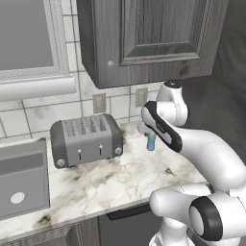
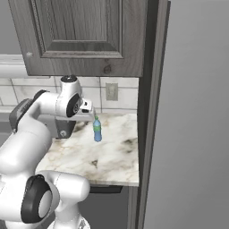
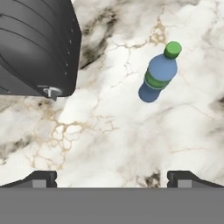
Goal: Move the drinks to the dining counter.
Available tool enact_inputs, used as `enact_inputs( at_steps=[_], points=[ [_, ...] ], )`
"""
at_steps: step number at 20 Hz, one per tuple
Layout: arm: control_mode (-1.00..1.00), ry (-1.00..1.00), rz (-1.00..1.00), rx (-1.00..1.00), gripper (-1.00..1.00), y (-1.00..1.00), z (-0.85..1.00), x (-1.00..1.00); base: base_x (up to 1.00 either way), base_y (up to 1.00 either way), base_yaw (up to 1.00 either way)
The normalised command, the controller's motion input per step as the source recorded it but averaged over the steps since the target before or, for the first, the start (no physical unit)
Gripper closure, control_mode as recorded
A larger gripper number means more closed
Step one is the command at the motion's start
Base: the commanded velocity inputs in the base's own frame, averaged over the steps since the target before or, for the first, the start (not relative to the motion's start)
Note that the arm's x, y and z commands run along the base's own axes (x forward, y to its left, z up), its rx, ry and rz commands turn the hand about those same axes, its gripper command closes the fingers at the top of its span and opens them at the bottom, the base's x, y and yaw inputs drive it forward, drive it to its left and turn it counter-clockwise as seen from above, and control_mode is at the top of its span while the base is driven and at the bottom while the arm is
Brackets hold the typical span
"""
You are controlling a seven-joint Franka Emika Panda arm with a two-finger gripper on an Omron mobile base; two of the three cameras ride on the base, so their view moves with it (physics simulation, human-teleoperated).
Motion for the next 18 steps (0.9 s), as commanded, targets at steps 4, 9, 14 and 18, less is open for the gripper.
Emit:
enact_inputs(
  at_steps=[4, 9, 14, 18],
  points=[
    [-1.0, 0.0, 0.0, 0.0, -1.0, -0.09, -0.34, 0.0, 0.0, 0.0, 0.0],
    [-1.0, 0.0, 0.0, 0.0, -1.0, -0.14, -0.24, 0.0, 0.0, 0.0, 0.0],
    [-1.0, 0.0, -0.01, 0.0, -1.0, -0.17, -0.06, 0.03, 0.0, 0.0, 0.0],
    [-1.0, 0.0, -0.06, 0.0, -1.0, -0.19, 0.0, 0.1, 0.0, 0.0, 0.0]
  ],
)
